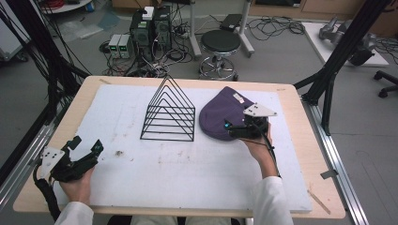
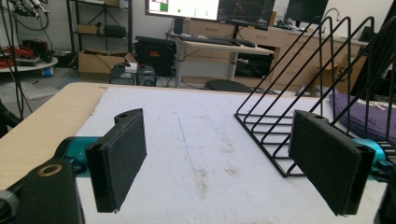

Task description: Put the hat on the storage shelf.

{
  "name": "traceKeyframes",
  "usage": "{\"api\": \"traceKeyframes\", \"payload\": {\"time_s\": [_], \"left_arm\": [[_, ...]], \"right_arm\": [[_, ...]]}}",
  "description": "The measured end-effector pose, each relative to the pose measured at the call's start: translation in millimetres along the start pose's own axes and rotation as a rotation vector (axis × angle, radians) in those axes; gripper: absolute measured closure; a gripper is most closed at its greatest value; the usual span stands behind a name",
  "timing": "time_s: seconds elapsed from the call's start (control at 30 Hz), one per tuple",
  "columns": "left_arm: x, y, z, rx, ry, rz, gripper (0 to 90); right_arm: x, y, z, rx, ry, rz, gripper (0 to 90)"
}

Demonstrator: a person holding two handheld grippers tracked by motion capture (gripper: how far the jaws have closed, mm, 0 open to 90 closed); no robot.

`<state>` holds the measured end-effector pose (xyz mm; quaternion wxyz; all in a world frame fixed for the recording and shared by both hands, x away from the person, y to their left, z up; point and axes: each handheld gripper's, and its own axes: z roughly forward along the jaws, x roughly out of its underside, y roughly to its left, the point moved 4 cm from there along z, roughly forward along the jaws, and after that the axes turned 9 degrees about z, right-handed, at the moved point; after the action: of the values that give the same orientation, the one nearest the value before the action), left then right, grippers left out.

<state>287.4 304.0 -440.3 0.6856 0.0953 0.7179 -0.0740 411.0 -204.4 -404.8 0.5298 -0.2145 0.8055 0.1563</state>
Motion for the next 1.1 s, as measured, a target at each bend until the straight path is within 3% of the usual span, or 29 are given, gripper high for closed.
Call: {"api": "traceKeyframes", "payload": {"time_s": [0.57,0.9,1.1], "left_arm": [[0.2,-1.1,0.9,0.02,-0.002,-0.002,19.4],[0.3,-2.0,1.6,0.025,-0.001,0.003,19.4],[0.4,-2.3,2.4,0.027,0.0,0.005,19.4]], "right_arm": [[23.9,11.1,28.9,-0.081,0.165,-0.099,5.5],[32.6,12.1,37.9,-0.134,0.207,-0.103,5.6],[36.4,15.8,47.4,-0.127,0.233,-0.098,5.6]]}}
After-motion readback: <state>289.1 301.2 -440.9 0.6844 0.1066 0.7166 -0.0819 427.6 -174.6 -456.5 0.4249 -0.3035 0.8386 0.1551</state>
